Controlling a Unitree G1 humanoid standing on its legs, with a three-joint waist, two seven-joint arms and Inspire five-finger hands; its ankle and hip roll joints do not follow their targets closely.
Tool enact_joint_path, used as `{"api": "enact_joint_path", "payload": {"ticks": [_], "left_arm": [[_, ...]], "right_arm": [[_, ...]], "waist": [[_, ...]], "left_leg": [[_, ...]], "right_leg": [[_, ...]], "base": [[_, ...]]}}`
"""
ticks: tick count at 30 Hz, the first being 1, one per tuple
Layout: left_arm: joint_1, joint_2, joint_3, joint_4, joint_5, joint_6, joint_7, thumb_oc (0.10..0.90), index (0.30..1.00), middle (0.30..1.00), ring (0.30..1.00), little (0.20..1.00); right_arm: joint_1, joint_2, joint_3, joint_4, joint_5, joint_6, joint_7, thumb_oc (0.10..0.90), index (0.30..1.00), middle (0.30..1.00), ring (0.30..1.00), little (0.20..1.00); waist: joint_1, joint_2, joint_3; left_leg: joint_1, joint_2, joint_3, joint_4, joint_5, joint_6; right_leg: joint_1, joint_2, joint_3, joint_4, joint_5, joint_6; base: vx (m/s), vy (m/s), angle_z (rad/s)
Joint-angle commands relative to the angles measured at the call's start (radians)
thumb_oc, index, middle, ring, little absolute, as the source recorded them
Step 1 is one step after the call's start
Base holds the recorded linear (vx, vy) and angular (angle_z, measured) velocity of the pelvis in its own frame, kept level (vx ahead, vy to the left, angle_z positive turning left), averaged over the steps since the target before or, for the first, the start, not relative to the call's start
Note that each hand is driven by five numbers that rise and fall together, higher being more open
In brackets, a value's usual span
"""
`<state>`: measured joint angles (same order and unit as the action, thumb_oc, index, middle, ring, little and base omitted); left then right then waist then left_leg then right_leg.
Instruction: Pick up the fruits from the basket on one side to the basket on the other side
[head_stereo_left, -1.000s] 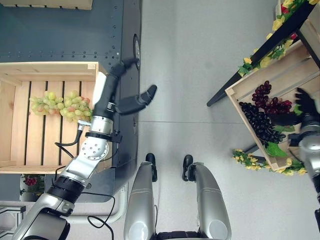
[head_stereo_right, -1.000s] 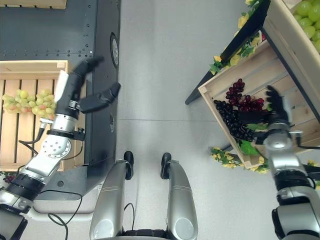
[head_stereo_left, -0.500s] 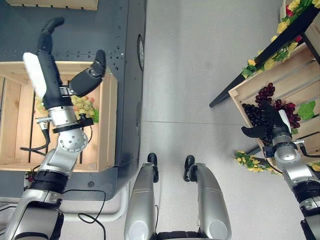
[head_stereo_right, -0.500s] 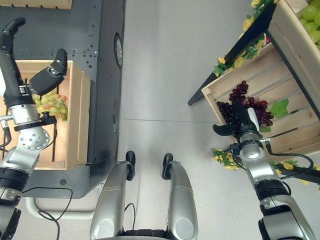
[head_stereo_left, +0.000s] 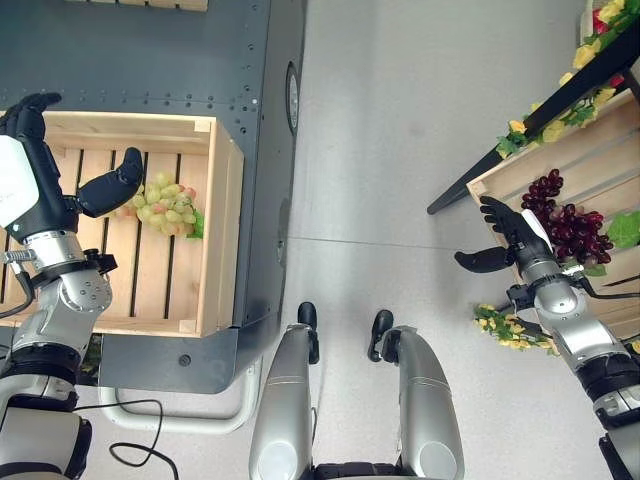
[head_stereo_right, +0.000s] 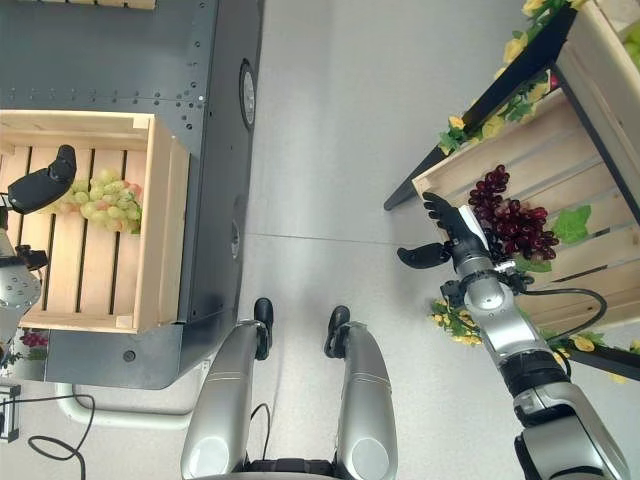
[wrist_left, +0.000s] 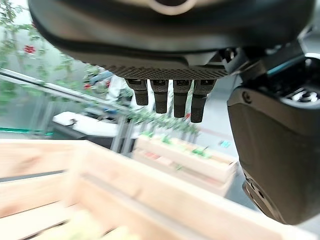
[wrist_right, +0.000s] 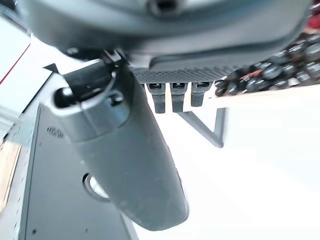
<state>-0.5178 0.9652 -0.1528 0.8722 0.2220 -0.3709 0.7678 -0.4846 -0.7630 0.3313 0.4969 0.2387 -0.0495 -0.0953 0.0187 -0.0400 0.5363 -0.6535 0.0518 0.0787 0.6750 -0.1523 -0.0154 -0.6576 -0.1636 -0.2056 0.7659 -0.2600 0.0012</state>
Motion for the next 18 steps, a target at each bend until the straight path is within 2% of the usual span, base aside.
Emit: {"api": "enact_joint_path", "payload": {"ticks": [1, 3, 6, 11, 18], "left_arm": [[-0.071, 0.096, -0.014, 0.039, 0.068, 0.026, -0.019, 0.800, 0.900, 0.900, 0.900, 0.900], [-0.069, 0.106, -0.034, 0.054, 0.108, 0.037, -0.024, 0.800, 0.900, 0.900, 0.900, 0.900], [-0.082, 0.143, -0.101, 0.103, 0.202, 0.086, -0.065, 0.800, 0.900, 0.900, 0.900, 0.900], [-0.108, 0.175, -0.188, 0.158, 0.279, 0.150, -0.085, 0.800, 0.900, 0.900, 0.900, 0.900], [-0.082, 0.178, -0.256, 0.204, 0.368, 0.173, -0.036, 0.800, 0.900, 0.900, 0.900, 0.900]], "right_arm": [[-0.079, -0.102, -0.008, -0.062, -0.020, -0.086, 0.005, 0.800, 0.900, 0.900, 0.900, 0.900], [-0.085, -0.106, -0.002, -0.061, -0.017, -0.085, 0.008, 0.800, 0.900, 0.900, 0.900, 0.900], [-0.098, -0.124, 0.012, -0.045, -0.006, -0.094, 0.032, 0.800, 0.900, 0.900, 0.900, 0.900], [-0.117, -0.139, 0.042, -0.031, 0.011, -0.110, 0.048, 0.800, 0.900, 0.900, 0.900, 0.900], [-0.131, -0.155, 0.077, -0.019, 0.031, -0.123, 0.083, 0.800, 0.900, 0.900, 0.900, 0.900]], "waist": [[0.008, 0.047, -0.016], [0.012, 0.048, -0.016], [0.017, 0.051, -0.016], [0.022, 0.052, -0.016], [0.029, 0.059, -0.016]], "left_leg": [[0.087, -0.040, 0.098, -0.068, -0.071, 0.026], [0.077, -0.040, 0.095, -0.064, -0.069, 0.026], [0.056, -0.039, 0.087, -0.053, -0.067, 0.026], [0.031, -0.036, 0.083, -0.045, -0.064, 0.029], [0.043, -0.037, 0.072, -0.046, -0.074, 0.021]], "right_leg": [[0.064, 0.013, -0.042, -0.040, -0.006, -0.014], [0.060, 0.013, -0.045, -0.041, -0.005, -0.014], [0.049, 0.010, -0.053, -0.034, -0.007, -0.018], [0.028, 0.003, -0.069, -0.022, -0.010, -0.022], [0.044, 0.000, -0.071, -0.012, -0.032, -0.019]], "base": [[-0.01, 0.036, 0.04], [-0.01, 0.035, 0.02], [0.00, 0.037, 0.08], [-0.02, 0.030, 0.11], [0.01, 0.042, 0.10]]}}
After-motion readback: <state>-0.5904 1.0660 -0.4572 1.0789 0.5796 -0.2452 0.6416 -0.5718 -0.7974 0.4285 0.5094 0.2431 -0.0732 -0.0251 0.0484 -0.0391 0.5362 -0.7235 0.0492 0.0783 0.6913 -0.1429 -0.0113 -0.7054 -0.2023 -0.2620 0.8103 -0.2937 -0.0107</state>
